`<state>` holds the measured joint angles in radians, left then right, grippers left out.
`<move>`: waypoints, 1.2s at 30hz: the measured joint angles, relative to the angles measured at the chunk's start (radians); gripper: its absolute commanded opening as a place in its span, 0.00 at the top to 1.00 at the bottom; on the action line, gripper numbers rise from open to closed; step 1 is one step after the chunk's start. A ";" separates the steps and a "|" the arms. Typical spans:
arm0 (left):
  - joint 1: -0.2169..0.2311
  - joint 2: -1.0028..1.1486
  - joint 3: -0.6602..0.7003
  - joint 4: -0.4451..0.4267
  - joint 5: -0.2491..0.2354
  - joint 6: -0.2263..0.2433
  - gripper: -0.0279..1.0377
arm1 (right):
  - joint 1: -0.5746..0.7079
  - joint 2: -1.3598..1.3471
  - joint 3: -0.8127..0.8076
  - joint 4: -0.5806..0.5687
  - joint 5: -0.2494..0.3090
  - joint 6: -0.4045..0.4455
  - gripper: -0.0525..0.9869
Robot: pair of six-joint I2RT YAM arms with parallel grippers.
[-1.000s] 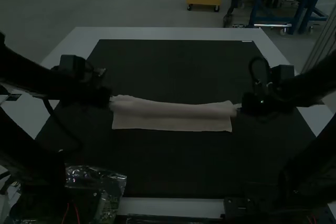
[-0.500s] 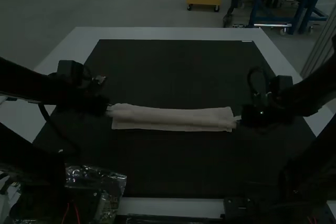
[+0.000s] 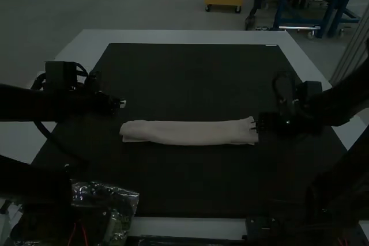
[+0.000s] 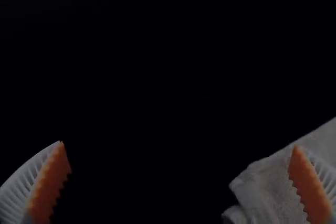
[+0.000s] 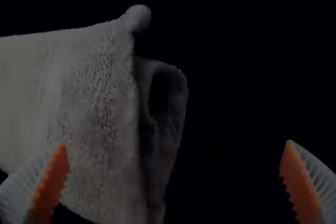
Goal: Fold the towel.
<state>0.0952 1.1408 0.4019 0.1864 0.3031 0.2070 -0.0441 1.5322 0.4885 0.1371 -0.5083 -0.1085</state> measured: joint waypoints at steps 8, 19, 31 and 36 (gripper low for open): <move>0.010 -0.001 0.000 0.004 0.000 -0.043 0.06 | 0.079 0.006 0.027 0.027 0.013 0.015 0.07; 0.010 -0.001 0.000 0.000 0.000 -0.061 0.06 | 0.141 0.104 0.030 0.092 0.049 0.029 0.07; 0.010 -0.001 0.000 0.023 0.003 -0.075 0.06 | 0.094 0.158 0.047 0.102 0.064 0.013 0.97; 0.010 -0.001 0.000 0.029 0.003 -0.082 0.06 | -0.049 0.141 0.063 0.010 -0.017 -0.001 0.97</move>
<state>0.1055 1.1397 0.4015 0.2150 0.3065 0.1253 -0.0933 1.6730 0.5514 0.1467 -0.5251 -0.1093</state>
